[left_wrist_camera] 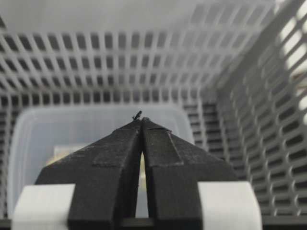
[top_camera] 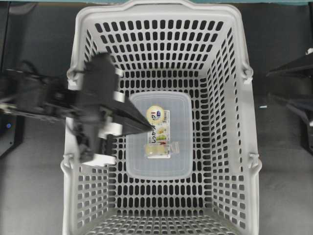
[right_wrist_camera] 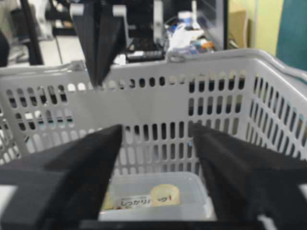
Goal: Pick up the tape dispenser from the shopping basket with the left arm.
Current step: 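Lower the open left gripper into the container around the tape dispenser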
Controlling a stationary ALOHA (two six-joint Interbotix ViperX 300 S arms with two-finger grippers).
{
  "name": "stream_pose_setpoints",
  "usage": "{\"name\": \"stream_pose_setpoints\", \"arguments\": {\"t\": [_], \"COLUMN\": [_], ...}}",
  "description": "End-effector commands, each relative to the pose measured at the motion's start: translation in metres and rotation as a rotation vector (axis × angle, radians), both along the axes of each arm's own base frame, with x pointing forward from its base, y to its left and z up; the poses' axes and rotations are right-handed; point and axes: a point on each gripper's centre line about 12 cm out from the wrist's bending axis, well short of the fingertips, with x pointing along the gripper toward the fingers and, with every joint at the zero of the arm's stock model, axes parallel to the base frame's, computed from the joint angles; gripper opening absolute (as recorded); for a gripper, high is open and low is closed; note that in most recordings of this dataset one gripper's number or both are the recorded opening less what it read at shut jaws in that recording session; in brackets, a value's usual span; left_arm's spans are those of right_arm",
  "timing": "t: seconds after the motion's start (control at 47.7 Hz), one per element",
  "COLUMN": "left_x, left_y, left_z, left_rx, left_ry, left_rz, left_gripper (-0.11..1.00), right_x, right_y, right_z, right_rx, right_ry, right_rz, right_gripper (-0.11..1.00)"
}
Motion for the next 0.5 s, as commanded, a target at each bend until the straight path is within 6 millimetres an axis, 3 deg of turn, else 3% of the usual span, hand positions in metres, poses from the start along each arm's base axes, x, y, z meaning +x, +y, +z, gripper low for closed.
{"name": "stream_pose_setpoints", "arguments": {"t": [0.0,0.105,0.356,0.419,0.482], "left_x": [0.011,0.022,0.04,0.042,0.045], "left_y": [-0.003,-0.006,-0.024,-0.025,-0.026], "left_z": [0.005,-0.006,-0.044,-0.057,-0.069], "left_rx": [0.012,0.019,0.049,0.058,0.063], "left_ry": [0.043,0.115,0.32,0.369,0.403], "left_rz": [-0.004,-0.005,-0.035,-0.035,-0.035], "left_gripper": [0.0,0.06,0.77,0.88,0.9], "right_x": [0.002,0.002,0.001,0.0,0.0], "right_y": [0.001,0.001,0.001,0.001,0.001], "right_z": [0.008,0.007,0.005,0.005,0.005], "right_rx": [0.002,0.003,0.002,0.002,0.002], "right_ry": [-0.018,-0.006,0.003,0.003,0.003], "right_rz": [0.007,0.007,0.008,0.008,0.008], "right_gripper": [0.65,0.7,0.69,0.69,0.69]}}
